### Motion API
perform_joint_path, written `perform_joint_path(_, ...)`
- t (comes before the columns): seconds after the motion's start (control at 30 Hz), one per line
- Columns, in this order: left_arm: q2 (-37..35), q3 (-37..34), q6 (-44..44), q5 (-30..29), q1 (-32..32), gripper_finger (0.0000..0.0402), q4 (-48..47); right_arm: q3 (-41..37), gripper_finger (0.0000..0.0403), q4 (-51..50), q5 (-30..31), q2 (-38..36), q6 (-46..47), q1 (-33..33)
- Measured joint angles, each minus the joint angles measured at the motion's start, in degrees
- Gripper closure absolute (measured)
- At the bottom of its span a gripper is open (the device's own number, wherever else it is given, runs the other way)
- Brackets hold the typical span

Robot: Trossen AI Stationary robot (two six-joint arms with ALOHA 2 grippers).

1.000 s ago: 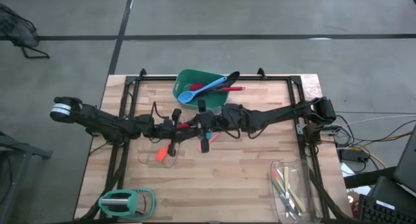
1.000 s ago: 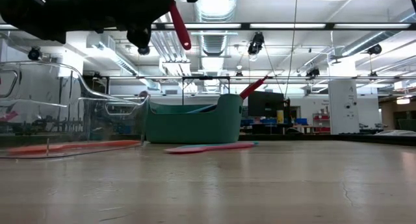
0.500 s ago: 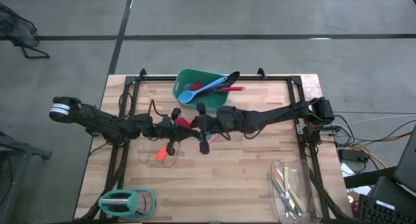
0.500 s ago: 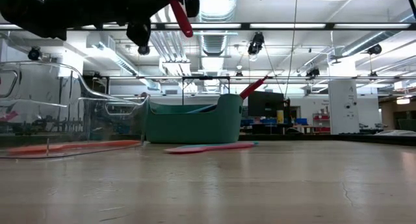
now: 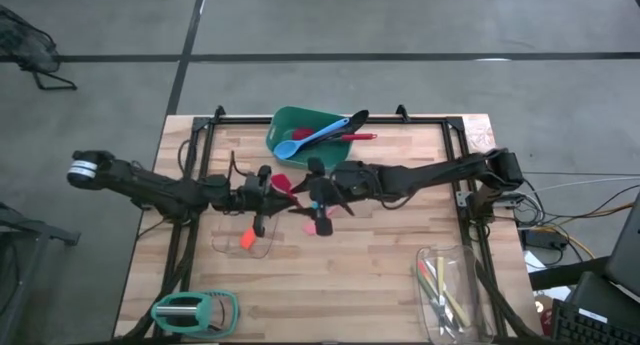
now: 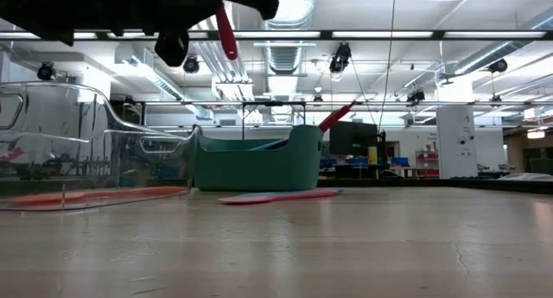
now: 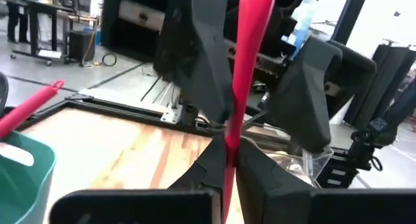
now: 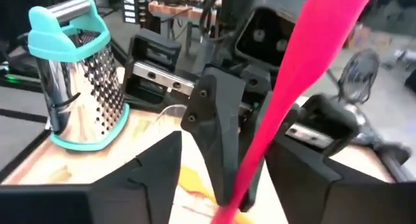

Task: Pick & Place Kitchen Items
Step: Put the red spatula into the left transparent bin

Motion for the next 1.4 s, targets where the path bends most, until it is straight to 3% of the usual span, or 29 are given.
perform_joint_path(0.37, -8.56, 0.12, -8.56, -1.33, -0.81, 0.0383, -16.43, -0.09, 0.0117, -7.76, 0.99, -2.8, -5.08, -2.3)
perform_joint_path(0.5, -15.0, 2.26, -14.12, -1.09, -0.81, 0.0383, -32.06, -0.13, 0.0098, -13.86, 1.17, -4.7, -4.46, -2.6)
perform_joint_path(0.63, -20.94, 8.11, -21.19, -0.27, -0.88, 0.0383, -53.92, -0.14, 0.0087, -18.68, 1.13, -5.94, -3.79, -2.49)
perform_joint_path(0.77, -23.54, 14.91, -28.05, -0.22, -1.01, 0.0381, -74.15, -0.78, 0.0082, -20.21, 1.29, -5.82, -3.83, -2.64)
perform_joint_path(0.87, -23.82, 18.35, -32.92, -0.22, -1.01, 0.038, -84.26, -1.66, 0.008, -19.89, 1.3, -5.84, -3.69, -2.62)
perform_joint_path(1.17, -22.06, 13.96, -42.98, 1.83, -2.29, 0.0378, -86.36, -5.22, 0.0107, -23.63, 4.84, -5.8, -2.45, -2.8)
perform_joint_path(1.4, -21.31, 7.84, -46.16, 5.82, -2.4, 0.037, -80.46, -6.32, 0.0134, -23.37, 7.4, -5.8, -2.72, -2.91)
